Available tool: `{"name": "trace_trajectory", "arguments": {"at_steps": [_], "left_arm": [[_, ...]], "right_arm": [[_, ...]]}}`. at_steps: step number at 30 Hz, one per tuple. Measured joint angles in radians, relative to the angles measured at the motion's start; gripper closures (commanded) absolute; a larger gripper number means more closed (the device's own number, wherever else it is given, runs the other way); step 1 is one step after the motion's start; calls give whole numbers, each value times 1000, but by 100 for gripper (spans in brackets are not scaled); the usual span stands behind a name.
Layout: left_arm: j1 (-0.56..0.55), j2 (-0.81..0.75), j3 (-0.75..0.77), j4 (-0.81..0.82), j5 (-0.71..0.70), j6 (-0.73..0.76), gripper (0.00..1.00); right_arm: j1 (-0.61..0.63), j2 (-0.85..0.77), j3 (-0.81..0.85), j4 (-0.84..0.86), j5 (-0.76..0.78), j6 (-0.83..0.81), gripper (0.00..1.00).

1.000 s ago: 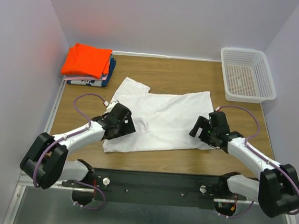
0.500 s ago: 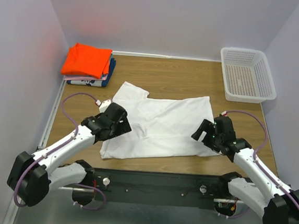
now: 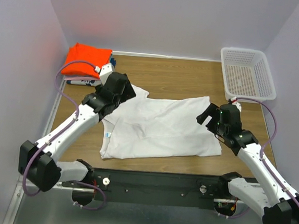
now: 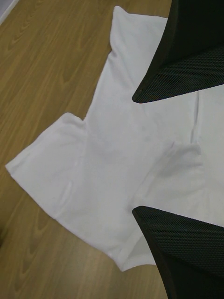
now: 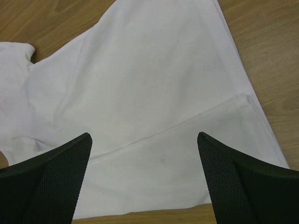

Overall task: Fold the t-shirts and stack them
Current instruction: Fold the tshirt

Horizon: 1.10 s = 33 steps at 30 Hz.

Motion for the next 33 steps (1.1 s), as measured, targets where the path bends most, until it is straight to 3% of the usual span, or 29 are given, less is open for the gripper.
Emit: {"name": "trace_trajectory", "arguments": {"at_steps": [8,17,18,19,22,25,33], "left_arm": [[153,367,341,77,13,163,2],[238,773,731,57,28,264,5],[241,807,758,50,32,273,9],[245,856,792,42,38,283,20],[246,952,851,14,54,299,32],[246,1040,900,-2,81,314,36],[246,1133,903,-50,103,323,36]], "right_arm": [[0,21,6,-1,65,-1,0],[0,119,15,0,146,-8,0],[0,126,15,-1,153,-9,0],[0,130,15,-1,162,-12,0],[0,153,16,0,184,-17,0],[0,179,17,0,199,-24,0],[0,208,17,0,210,-31,0]]}}
